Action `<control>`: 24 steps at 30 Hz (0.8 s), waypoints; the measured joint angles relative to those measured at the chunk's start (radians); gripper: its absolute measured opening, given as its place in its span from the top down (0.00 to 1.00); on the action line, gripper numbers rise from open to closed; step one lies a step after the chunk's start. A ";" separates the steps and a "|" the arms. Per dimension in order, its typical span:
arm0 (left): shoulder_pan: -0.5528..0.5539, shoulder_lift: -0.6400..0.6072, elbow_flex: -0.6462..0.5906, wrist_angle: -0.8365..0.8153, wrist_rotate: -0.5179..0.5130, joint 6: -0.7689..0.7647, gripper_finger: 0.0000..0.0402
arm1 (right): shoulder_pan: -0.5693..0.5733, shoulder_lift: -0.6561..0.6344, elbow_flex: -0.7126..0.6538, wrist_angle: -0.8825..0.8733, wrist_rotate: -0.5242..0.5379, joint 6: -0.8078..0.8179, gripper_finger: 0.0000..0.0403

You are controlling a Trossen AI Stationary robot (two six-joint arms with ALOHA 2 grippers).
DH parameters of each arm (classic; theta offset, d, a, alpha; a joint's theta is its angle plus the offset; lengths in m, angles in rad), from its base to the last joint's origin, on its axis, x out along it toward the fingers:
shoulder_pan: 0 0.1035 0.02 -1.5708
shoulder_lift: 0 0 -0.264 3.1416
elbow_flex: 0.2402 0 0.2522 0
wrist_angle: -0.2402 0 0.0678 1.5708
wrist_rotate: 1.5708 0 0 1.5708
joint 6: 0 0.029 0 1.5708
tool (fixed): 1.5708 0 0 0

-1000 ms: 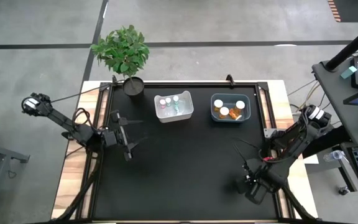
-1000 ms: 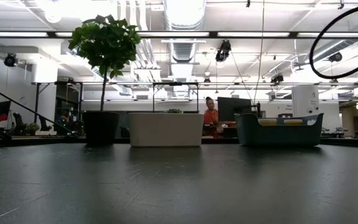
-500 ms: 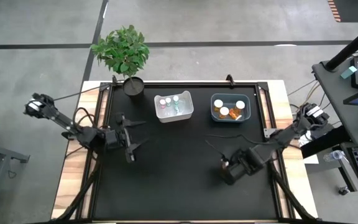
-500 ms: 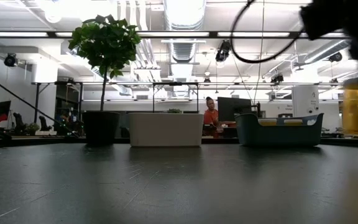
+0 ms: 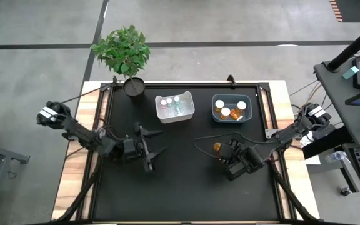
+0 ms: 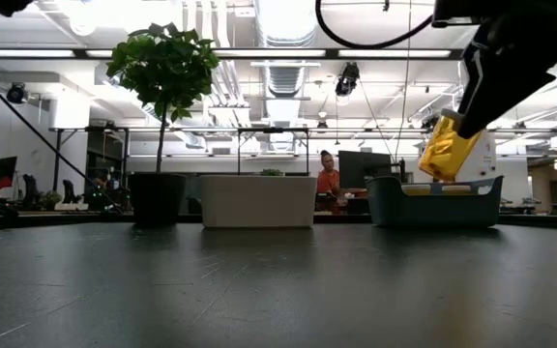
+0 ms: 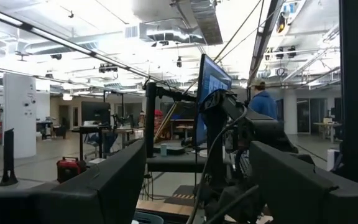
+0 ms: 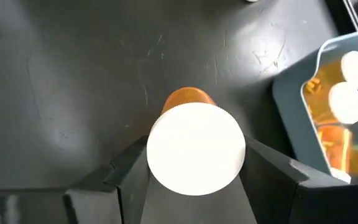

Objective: Pick and place medicine bottles into bin by pill shape (circle, oval)
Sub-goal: Put the orange capsule bottle into the blue bin

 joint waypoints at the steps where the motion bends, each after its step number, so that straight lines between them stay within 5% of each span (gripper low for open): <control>1: 0.001 0.015 0.013 0.000 0.000 0.000 0.33 | -0.002 -0.001 0.000 0.000 0.002 -0.014 0.49; 17: 0.027 0.102 0.063 -0.013 -0.001 -0.007 0.33 | -0.197 -0.143 0.018 0.042 0.207 -0.187 0.49; 21: 0.041 0.113 0.062 -0.013 -0.002 -0.021 0.33 | -0.321 -0.182 0.069 0.065 0.163 -0.301 0.49; 24: 0.044 0.129 0.062 -0.017 -0.001 -0.032 0.33 | -0.450 -0.189 0.128 0.072 0.003 -0.416 0.49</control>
